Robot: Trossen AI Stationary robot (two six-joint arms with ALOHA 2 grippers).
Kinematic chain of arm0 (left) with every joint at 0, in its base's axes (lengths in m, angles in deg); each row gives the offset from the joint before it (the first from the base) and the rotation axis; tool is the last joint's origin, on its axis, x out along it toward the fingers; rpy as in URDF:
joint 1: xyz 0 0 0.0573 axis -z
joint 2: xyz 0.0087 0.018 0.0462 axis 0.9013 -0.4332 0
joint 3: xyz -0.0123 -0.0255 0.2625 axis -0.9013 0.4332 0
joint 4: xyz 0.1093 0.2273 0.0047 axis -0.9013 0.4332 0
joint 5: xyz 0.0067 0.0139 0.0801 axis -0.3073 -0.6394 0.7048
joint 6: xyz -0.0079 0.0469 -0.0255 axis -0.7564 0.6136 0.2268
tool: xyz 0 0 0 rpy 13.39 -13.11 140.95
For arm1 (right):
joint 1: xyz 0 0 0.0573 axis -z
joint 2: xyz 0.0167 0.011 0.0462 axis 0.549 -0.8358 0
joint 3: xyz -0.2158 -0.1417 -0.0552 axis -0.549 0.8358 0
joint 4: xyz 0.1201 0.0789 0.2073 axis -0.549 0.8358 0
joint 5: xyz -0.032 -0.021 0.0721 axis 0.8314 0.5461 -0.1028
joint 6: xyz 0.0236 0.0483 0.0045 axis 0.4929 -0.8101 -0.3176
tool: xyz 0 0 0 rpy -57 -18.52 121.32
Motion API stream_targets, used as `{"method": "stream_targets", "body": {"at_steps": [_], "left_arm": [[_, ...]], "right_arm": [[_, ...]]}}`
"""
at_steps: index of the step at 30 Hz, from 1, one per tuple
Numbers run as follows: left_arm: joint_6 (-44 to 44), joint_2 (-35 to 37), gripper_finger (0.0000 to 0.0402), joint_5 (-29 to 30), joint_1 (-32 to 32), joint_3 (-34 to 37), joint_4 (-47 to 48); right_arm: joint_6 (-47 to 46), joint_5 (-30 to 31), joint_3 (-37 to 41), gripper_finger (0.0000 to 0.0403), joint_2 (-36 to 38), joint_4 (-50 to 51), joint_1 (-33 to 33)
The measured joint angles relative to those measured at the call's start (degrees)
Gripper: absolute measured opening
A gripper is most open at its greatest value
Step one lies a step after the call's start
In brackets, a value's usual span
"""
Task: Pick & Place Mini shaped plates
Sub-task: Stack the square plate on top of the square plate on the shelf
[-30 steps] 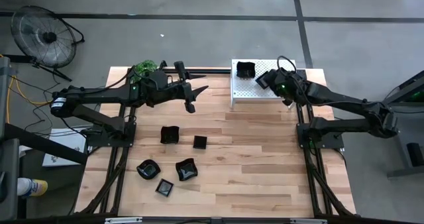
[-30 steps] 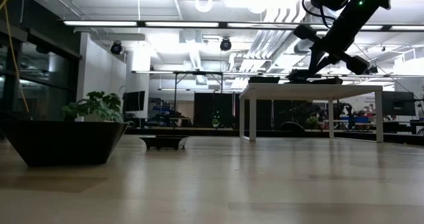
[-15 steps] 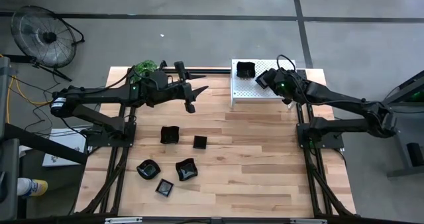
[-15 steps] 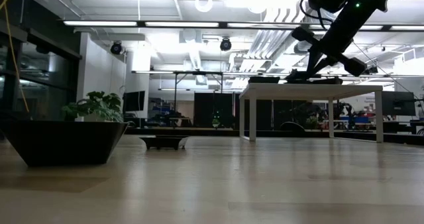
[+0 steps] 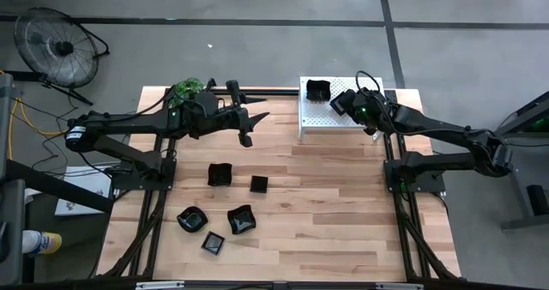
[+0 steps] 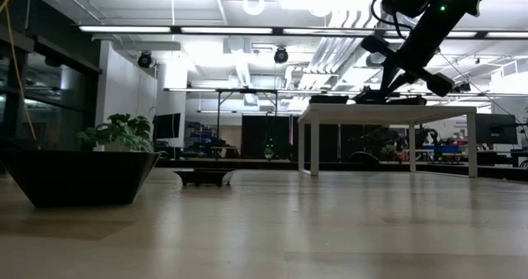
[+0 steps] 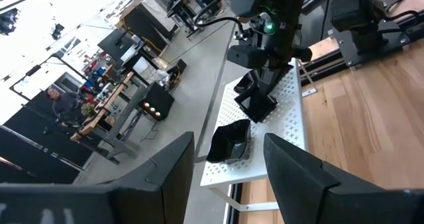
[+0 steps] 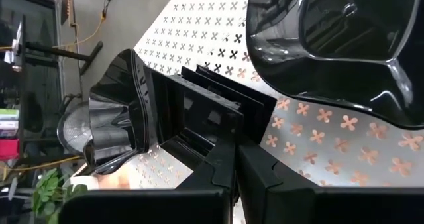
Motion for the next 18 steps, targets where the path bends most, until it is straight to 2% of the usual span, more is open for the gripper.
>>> {"method": "stream_targets", "body": {"at_steps": [6, 18], "left_arm": [[0.0, 0.0, 0.0178, 0.0, 0.0, 0.0, 0.0], [0.0, 0.0, 0.0178, 0.0, 0.0, 0.0, 0.0]], "right_arm": [[0.0, -0.7, 0.0, 0.0013, 0.0, 0.0, 0.0], [3.6, -1.9, 0.0, 0.008, 0.0, -0.8, 0.0]]}}
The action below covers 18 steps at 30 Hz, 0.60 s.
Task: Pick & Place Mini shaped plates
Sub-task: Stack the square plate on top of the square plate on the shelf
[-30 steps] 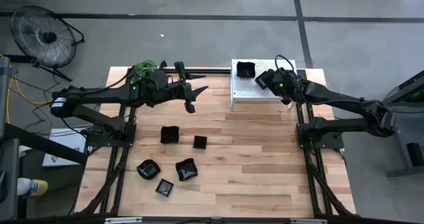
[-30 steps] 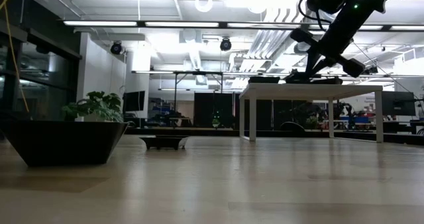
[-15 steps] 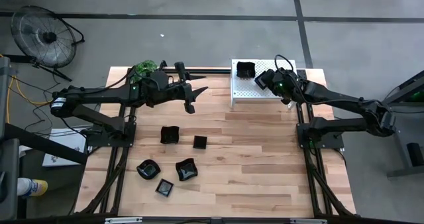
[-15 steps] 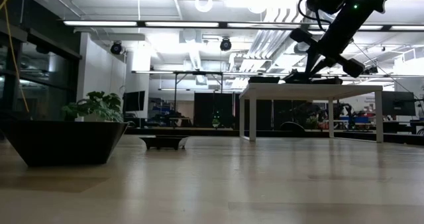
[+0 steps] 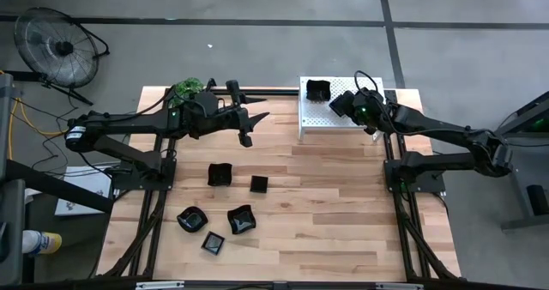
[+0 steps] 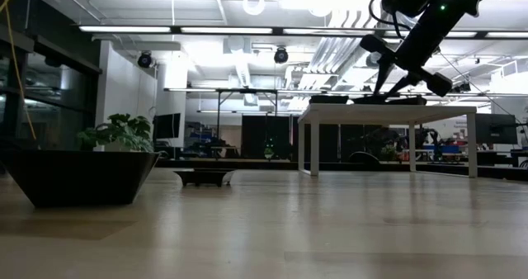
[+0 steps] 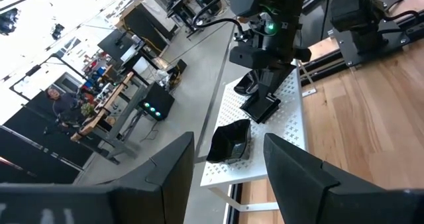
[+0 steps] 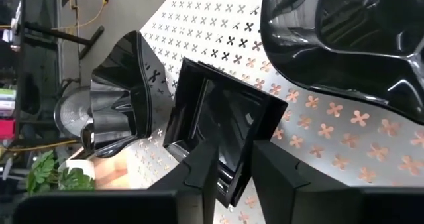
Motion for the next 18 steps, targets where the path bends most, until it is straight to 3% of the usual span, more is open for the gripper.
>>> {"method": "stream_targets", "body": {"at_steps": [8, 18], "left_arm": [[-0.1, 0.0, 0.0178, 0.0, 0.0, 0.0, 0.0], [-0.3, 0.0, 0.0178, 0.2, 0.0, 0.0, 0.0]], "right_arm": [[2.4, 0.0, 0.0, 0.0106, 1.0, -0.2, 0.0], [2.9, 0.3, 0.0, 0.0108, 4.3, -0.2, 0.0]]}}
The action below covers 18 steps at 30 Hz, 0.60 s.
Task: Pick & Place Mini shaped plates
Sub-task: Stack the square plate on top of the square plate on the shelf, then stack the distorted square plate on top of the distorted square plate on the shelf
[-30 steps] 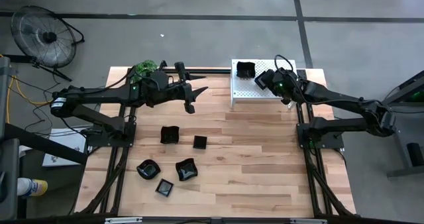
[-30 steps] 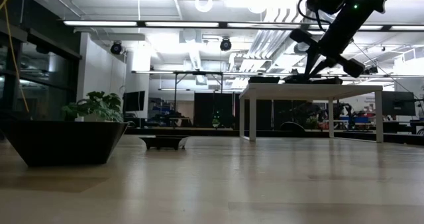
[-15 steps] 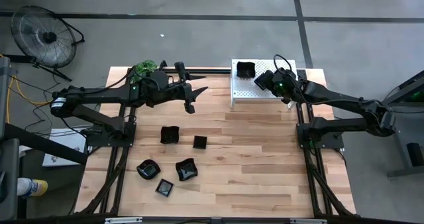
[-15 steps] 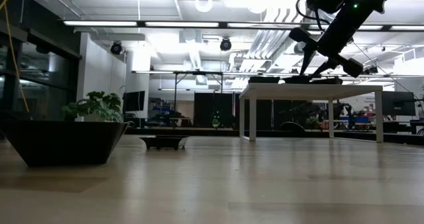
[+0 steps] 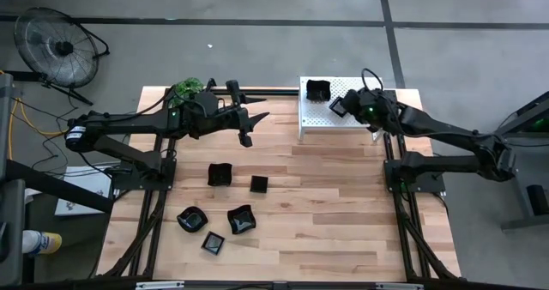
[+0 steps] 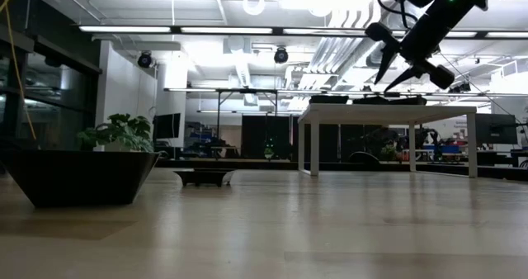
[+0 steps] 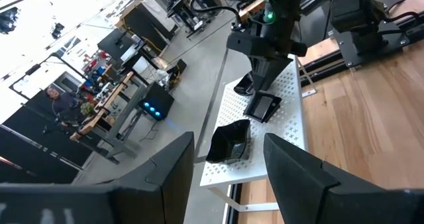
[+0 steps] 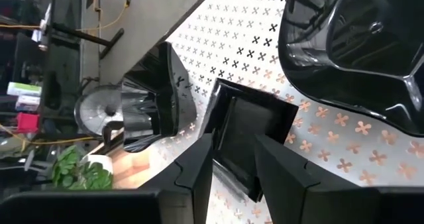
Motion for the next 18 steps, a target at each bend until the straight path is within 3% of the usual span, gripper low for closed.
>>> {"method": "stream_targets", "body": {"at_steps": [8, 18], "left_arm": [[-0.2, 0.0, 0.0178, 0.0, 0.0, 0.0, 0.0], [-8.5, 0.0, 0.0178, 0.0, 0.0, 0.0, 4.8]], "right_arm": [[2.6, -1.5, 0.0, 0.0108, 2.2, 0.0, 0.0], [14.0, -5.5, 0.0, 0.0108, 8.0, -3.0, -2.4]]}}
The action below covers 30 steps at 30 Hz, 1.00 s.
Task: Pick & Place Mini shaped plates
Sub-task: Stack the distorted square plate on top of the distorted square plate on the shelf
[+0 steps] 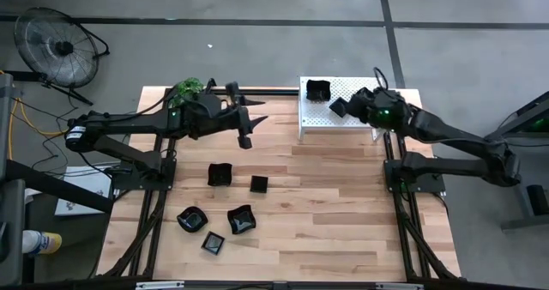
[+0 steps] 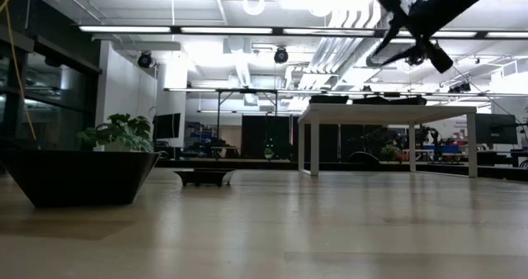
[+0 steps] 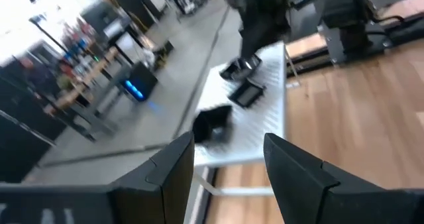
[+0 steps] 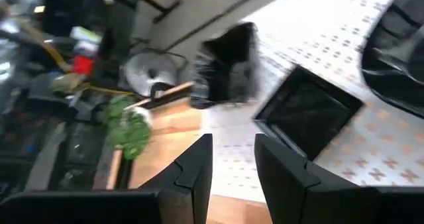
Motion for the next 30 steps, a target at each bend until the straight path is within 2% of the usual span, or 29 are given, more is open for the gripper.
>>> {"method": "stream_targets", "body": {"at_steps": [12, 15, 22, 24, 30], "left_arm": [[-17.1, 0.0, 0.0177, -0.4, 0.0, 0.0, 15.2], [-23.8, 0.0, 0.0177, -2.4, 0.0, 0.0, 20.8], [-47.5, -1.4, 0.0177, -10.5, 0.0, 0.1, 31.9], [-52.8, -2.7, 0.0177, -12.1, 0.2, -0.1, 32.3], [-58.4, -7.4, 0.0177, -14.0, 1.7, 0.0, 34.4]], "right_arm": [[14.2, -0.7, 0.0, 0.0108, 10.4, -6.2, -6.8], [17.1, -1.8, 0.0, 0.0108, 12.3, -6.2, -9.1], [20.3, -1.9, 0.0, 0.0108, 13.7, -6.0, -14.6], [20.5, -1.9, 0.0, 0.0108, 13.7, -5.9, -15.9], [22.0, -2.1, 0.0, 0.0108, 13.6, -5.3, -19.7]]}}
